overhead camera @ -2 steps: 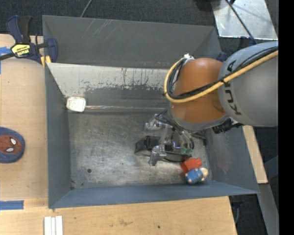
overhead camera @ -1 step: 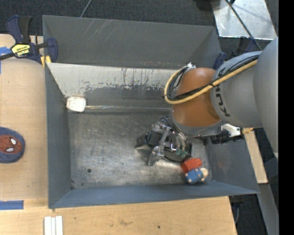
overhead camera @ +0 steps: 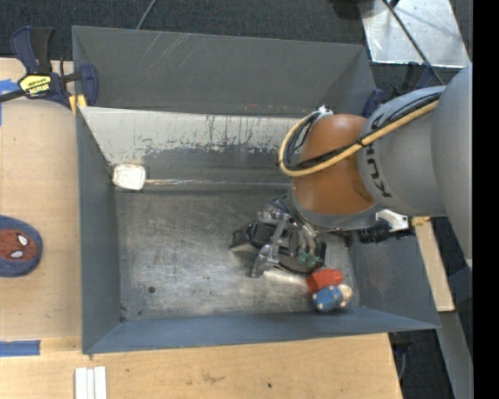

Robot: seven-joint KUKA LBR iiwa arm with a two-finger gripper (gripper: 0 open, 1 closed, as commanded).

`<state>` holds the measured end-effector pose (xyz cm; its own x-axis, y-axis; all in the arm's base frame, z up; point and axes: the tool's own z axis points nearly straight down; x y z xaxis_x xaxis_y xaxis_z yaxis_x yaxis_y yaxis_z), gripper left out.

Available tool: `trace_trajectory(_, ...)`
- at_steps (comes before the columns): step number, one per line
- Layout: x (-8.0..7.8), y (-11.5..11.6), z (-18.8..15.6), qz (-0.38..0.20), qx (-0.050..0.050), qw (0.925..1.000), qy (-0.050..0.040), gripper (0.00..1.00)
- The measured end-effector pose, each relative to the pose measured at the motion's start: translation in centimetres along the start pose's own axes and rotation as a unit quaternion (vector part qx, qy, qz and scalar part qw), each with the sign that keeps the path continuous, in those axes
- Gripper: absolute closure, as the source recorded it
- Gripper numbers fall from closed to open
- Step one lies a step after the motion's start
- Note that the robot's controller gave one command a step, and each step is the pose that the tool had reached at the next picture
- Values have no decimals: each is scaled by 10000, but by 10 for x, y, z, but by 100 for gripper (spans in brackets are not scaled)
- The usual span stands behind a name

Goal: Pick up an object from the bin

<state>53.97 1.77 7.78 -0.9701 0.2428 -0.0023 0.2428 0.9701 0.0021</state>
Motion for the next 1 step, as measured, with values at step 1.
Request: trace_trajectory(1,-5,-8,-134,-663,13,9978,-12,100)
